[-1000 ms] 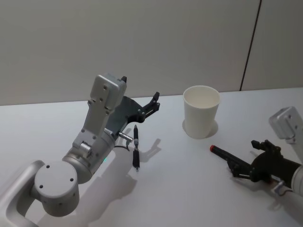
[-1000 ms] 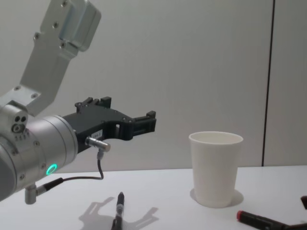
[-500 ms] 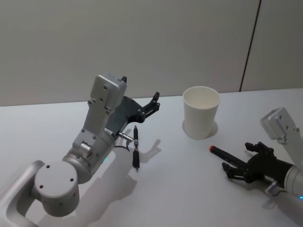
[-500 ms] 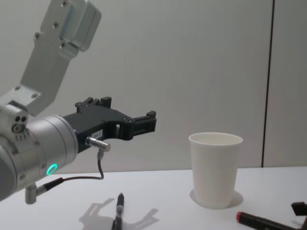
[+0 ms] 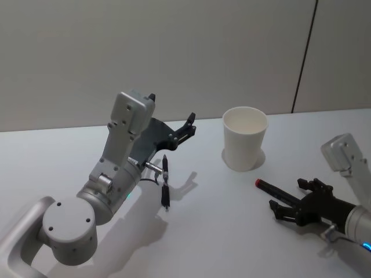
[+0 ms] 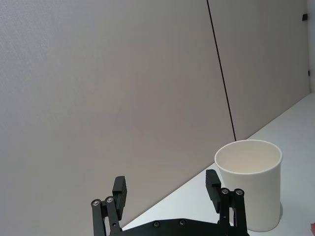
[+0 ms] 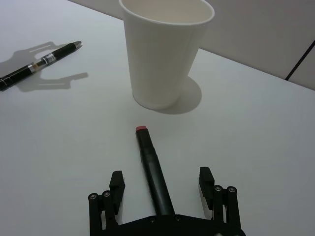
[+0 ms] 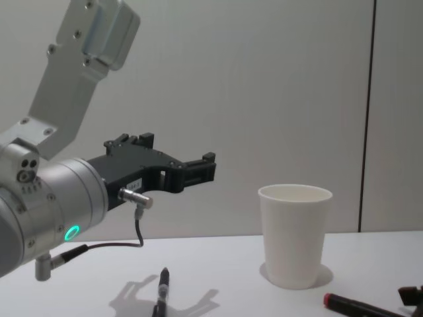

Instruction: Place the pen into the pen holder.

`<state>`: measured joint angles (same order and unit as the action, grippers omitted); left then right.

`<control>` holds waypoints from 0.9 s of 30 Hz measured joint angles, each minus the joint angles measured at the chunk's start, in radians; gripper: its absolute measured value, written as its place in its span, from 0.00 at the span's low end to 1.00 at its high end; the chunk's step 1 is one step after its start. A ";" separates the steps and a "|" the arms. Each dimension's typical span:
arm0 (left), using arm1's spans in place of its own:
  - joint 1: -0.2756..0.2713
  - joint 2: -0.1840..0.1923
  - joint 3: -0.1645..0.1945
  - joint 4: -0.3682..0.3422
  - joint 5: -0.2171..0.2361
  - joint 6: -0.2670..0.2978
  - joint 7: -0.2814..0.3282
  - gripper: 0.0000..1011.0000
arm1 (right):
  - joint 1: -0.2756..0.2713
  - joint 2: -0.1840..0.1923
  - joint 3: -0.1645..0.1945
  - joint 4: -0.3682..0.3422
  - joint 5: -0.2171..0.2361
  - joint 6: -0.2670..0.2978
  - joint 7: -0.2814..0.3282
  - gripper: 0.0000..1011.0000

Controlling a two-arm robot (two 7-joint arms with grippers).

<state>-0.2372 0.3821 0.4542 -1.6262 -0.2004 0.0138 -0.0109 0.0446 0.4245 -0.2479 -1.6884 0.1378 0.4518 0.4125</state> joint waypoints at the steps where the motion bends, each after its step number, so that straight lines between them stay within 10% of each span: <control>1: 0.000 0.000 0.000 0.000 0.000 0.000 0.000 0.99 | -0.001 -0.001 0.000 0.001 0.003 0.000 -0.001 0.99; 19: 0.000 0.000 0.000 0.000 0.000 0.000 0.000 0.99 | -0.007 -0.012 0.003 0.017 0.071 0.013 -0.020 0.99; 27: 0.000 0.000 0.000 0.000 0.000 0.000 0.000 0.99 | -0.008 -0.014 0.003 0.020 0.081 0.016 -0.018 0.81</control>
<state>-0.2371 0.3821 0.4542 -1.6262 -0.2004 0.0138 -0.0109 0.0366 0.4108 -0.2454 -1.6687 0.2188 0.4675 0.3943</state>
